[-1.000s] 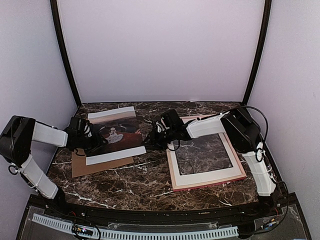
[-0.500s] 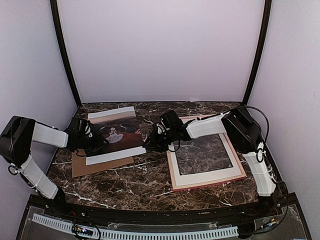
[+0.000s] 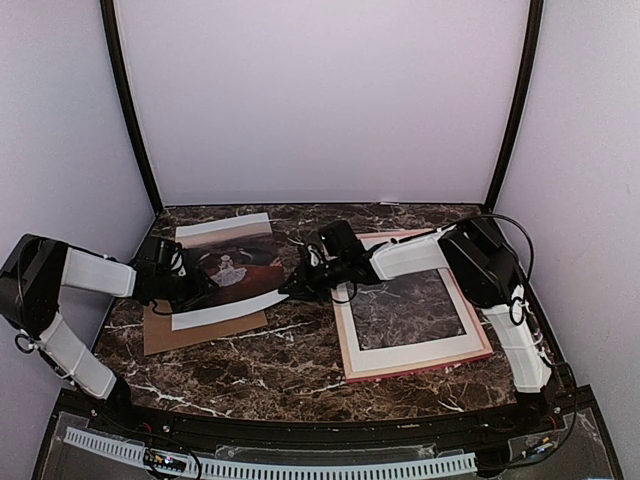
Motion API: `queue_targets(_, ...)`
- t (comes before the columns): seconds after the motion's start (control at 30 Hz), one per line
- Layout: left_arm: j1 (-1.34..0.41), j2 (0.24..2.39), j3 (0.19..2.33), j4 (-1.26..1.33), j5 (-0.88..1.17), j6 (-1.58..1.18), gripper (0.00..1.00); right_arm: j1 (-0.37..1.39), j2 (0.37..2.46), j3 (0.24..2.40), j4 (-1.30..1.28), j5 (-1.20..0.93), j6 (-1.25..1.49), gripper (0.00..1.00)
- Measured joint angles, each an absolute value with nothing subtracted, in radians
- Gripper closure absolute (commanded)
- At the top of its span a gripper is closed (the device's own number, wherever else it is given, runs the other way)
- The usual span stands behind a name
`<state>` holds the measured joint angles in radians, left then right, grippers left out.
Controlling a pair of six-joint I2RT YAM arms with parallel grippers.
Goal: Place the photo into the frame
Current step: Pick up the photo from the backboard, then turn over the photo.
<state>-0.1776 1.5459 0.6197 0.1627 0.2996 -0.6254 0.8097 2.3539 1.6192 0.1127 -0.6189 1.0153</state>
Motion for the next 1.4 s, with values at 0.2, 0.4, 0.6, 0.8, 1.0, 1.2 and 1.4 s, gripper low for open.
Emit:
queue_targets(0.2,-0.187,1.523,0.617,0.131,0.313,-0.631,0.39,0.794,2.344,1.621,0.068,-0.601,0.952,1.0)
queue_targets(0.4,-0.205,1.459,0.629,0.067,0.318,-0.621,0.34,0.735,2.213,1.633,-0.191,-0.522,0.778,1.0)
queue_targets(0.6,-0.238,1.376,0.719,0.014,0.311,-0.601,0.33,0.641,1.952,1.715,-0.558,-0.373,0.543,1.0)
queue_targets(0.8,-0.284,1.361,0.783,-0.019,0.28,-0.586,0.33,0.622,1.771,1.933,-0.972,-0.043,0.375,1.0)
queue_targets(1.0,-0.351,1.418,0.841,-0.043,0.259,-0.588,0.32,0.731,1.746,2.056,-1.268,0.307,0.35,1.0)
queue_targets(1.2,-0.435,1.474,0.915,-0.043,0.26,-0.615,0.3,0.926,1.878,2.094,-1.373,0.484,0.349,1.0)
queue_targets(1.4,-0.465,1.479,0.919,0.044,0.32,-0.706,0.26,1.068,2.102,2.103,-1.385,0.531,0.341,1.0)
